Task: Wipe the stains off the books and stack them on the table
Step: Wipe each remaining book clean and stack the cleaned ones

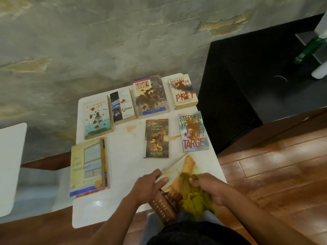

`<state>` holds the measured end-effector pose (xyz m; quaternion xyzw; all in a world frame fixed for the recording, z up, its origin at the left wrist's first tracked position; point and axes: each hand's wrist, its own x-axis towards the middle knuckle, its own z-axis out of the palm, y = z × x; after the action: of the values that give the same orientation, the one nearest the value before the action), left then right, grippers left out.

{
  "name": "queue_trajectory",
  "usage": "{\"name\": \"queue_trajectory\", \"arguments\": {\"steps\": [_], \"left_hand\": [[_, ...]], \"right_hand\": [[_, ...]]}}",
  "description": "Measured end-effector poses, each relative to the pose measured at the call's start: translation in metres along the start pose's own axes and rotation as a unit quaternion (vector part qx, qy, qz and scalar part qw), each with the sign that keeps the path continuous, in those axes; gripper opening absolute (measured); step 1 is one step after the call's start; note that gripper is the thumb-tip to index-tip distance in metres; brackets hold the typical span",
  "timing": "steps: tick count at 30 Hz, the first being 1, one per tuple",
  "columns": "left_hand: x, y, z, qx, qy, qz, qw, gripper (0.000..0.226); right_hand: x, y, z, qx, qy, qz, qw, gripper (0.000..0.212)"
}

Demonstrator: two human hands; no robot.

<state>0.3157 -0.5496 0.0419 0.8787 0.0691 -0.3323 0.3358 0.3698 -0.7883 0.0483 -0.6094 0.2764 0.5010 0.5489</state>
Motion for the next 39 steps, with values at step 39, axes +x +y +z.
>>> {"name": "queue_trajectory", "arguments": {"steps": [39], "left_hand": [[-0.087,-0.218,-0.113,-0.379,0.363,-0.166,0.835,0.039]], "right_hand": [[0.014,-0.103,0.238,-0.09,0.221,-0.292,0.926,0.019]]}}
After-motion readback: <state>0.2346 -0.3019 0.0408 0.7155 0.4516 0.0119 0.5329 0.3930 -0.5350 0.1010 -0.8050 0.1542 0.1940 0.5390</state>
